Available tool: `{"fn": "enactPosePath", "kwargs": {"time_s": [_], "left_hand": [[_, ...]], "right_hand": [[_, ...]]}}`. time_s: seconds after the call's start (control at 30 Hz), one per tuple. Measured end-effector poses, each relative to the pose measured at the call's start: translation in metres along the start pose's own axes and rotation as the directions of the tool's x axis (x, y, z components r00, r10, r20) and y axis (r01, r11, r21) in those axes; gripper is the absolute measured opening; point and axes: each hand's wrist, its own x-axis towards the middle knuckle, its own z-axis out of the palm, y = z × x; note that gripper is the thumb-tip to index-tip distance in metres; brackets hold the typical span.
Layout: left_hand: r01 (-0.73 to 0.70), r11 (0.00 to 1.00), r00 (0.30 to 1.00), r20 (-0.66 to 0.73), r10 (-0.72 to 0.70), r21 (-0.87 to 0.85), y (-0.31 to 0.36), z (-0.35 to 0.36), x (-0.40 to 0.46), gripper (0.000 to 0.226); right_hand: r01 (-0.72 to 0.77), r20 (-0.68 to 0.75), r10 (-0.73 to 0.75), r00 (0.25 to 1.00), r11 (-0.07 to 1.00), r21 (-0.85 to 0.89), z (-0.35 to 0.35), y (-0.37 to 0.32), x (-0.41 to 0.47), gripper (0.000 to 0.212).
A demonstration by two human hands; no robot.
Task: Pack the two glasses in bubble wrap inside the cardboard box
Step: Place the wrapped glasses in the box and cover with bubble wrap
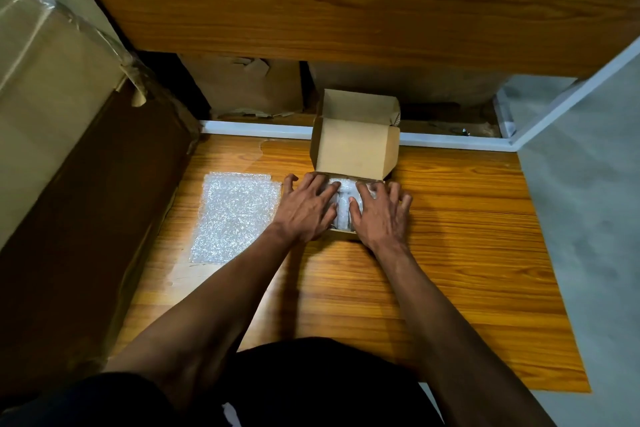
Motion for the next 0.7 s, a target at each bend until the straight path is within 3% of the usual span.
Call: {"fn": "enactPosePath", "kwargs": {"time_s": [0.33,0.57,0.7], "left_hand": [[0.039,0.999,0.997,0.059,-0.039,0.012,0.005,-0.006,0.004,0.070],[-0.069,0.997,0.996,-0.051,0.071,0.039,0.008,-0.006,-0.004,0.051],[-0.041,0.999,0.998,-0.045,0.042,0.026,0.009,-0.006,-0.003,0.052]], "right_hand": [[0.007,0.004,-0.007,1.000,1.000,-0.019,-0.007,-0.006,0.001,0.044],[-0.026,-0.056,0.026,0.998,1.000,0.008,-0.001,0.003,-0.010,0.057],[-0.054,-0.046,0.053,0.998,0.998,-0.028,-0.002,0.002,-0.009,0.065]]}}
